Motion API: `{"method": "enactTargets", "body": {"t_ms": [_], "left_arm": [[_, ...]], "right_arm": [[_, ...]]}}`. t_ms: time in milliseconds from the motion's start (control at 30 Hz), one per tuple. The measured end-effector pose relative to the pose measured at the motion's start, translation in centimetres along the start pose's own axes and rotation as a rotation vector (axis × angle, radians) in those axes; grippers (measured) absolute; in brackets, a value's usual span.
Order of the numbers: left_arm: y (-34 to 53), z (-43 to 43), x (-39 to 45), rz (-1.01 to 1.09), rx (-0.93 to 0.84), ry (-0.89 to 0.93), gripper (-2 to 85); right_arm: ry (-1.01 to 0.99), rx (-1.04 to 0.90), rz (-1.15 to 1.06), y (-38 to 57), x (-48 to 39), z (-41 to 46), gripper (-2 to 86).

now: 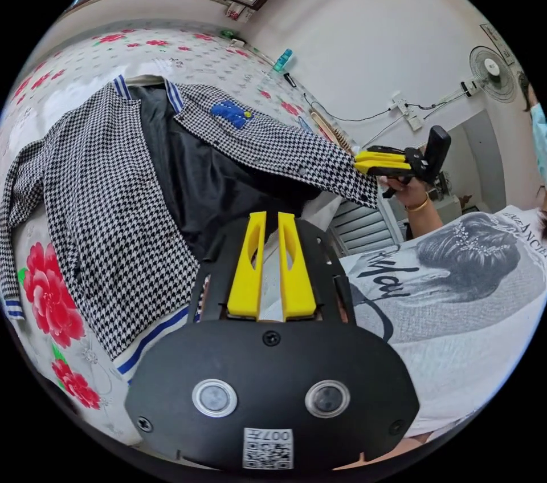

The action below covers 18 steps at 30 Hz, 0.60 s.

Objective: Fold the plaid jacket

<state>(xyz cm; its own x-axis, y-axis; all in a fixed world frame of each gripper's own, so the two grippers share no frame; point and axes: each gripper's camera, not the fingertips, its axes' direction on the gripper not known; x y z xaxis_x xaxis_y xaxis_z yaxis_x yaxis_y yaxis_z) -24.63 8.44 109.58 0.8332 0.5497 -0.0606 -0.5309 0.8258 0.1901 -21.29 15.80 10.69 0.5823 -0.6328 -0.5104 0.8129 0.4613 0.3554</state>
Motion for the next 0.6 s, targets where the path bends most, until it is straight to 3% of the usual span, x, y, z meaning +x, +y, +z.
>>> {"method": "enactTargets", "body": {"t_ms": [100,267,367,433,500,600], "left_arm": [[1.1,-1.3,-0.6,-0.031,0.061,0.054,4.6],[4.3,-2.8,-3.5,-0.177,0.061,-0.044,4.3],[5.6,-2.8,-4.7,-0.236,0.021,-0.094,4.1],[6.0,-2.4,-5.2,-0.260,0.011,-0.102,4.1],[5.9,-1.4,-6.0,-0.285,-0.006,-0.088,3.8],[4.9,0.2,-7.1,-0.303,-0.031,-0.062,2.8]], "right_arm": [[-0.194,0.177,-0.045,-3.3,-0.1,0.9,1.7],[-0.403,0.043,-0.058,-4.9,-1.2,12.6,2.4],[-0.448,0.153,-0.021,-2.5,0.6,11.6,4.1],[-0.330,0.227,0.037,-0.2,3.6,9.5,5.2],[-0.121,0.195,0.226,3.4,10.1,8.4,6.6],[-0.026,0.118,0.505,8.3,19.0,9.9,7.2]]}}
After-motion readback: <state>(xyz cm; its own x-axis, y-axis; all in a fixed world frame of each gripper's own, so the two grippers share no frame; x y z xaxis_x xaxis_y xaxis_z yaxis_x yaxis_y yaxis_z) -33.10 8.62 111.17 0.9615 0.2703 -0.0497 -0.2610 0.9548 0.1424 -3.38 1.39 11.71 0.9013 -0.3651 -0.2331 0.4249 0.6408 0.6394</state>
